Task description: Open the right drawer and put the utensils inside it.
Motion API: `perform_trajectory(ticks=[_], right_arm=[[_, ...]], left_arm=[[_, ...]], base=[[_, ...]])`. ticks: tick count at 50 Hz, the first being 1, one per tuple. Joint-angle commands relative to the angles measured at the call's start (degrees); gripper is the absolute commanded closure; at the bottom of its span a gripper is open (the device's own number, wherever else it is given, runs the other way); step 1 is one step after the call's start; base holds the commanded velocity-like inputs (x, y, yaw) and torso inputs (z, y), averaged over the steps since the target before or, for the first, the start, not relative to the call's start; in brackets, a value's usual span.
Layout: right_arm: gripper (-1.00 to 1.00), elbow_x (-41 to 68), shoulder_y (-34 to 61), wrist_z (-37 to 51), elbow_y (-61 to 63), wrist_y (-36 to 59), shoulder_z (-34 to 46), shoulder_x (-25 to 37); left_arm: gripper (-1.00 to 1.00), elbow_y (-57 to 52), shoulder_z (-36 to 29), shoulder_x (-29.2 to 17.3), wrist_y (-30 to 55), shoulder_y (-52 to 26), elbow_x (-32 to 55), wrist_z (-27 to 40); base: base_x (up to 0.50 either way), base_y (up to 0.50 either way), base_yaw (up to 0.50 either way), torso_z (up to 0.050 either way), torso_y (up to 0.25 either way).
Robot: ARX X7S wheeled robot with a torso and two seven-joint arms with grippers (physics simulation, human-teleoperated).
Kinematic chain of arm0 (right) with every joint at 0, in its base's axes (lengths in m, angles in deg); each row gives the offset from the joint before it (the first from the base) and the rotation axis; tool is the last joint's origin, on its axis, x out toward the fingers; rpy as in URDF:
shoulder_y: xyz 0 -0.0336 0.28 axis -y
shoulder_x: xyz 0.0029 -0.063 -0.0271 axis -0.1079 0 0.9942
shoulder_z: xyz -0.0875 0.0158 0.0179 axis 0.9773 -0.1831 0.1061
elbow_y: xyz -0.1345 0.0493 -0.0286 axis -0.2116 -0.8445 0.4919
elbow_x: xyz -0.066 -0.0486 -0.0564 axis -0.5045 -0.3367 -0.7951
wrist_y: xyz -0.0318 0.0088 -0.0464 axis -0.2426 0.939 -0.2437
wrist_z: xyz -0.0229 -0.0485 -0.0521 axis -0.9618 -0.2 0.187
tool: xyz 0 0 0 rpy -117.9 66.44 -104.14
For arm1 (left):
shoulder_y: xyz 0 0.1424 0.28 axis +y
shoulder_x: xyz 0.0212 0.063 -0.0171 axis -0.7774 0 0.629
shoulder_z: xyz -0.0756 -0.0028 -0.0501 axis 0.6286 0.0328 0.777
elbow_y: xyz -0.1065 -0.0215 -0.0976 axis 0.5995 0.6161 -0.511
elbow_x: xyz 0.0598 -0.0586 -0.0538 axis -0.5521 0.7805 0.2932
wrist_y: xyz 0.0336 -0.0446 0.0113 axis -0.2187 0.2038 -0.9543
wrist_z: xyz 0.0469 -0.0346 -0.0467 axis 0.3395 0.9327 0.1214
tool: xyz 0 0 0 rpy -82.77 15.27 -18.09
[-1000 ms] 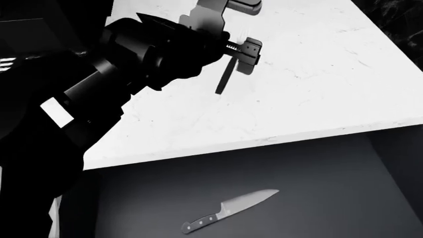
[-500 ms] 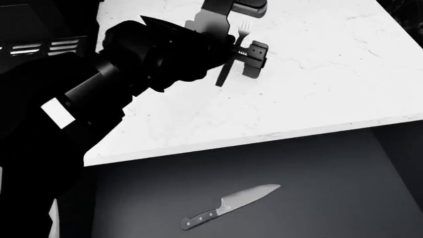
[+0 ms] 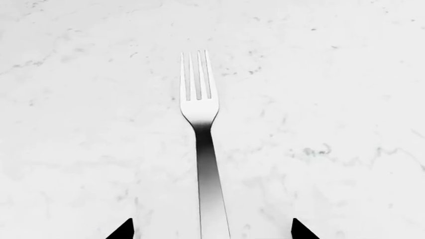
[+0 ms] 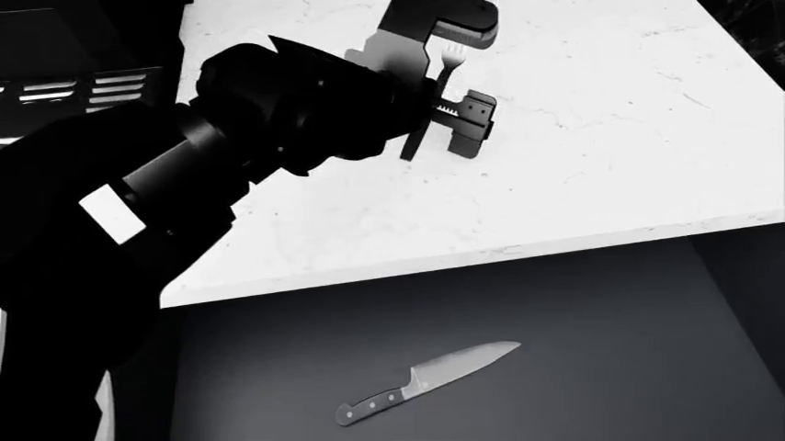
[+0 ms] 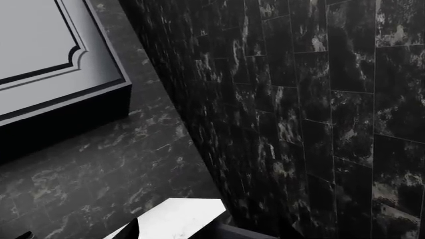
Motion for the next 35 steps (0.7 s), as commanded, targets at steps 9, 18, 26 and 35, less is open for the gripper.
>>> perform_trajectory(ticks=[9,18,26,35], right_arm=[[-1.00,-0.58,0.14,0.00,-0.55,-0.96,0.85,0.00],[-1.00,-0.38,0.13,0.00,-0.36,-0.54,0.46,0.00],[-1.00,-0.18,0.06,0.00,-0.42,-0.38,0.22,0.00],[-1.00,-0.15,-0.17,0.00,-0.93,-0.76,0.44,0.00]], left_arm=[[-1.00,-0.35,-1.97,0.00,4.11,4.05,-0.73,0.87],[1.00,-0.21,-1.97,0.00,4.30,4.56,-0.52,0.50],[1.00,1.49,-2.10,0.00,4.84,4.55,1.71,1.31],[1.00,6.68,-2.87,0.00,7.09,4.85,8.68,9.82]], base=[[0.00,0.00,0.00,0.000,-0.003],[0.00,0.00,0.00,0.000,-0.005],[0.00,0.00,0.00,0.000,-0.005],[0.00,0.00,0.00,0.000,-0.005]])
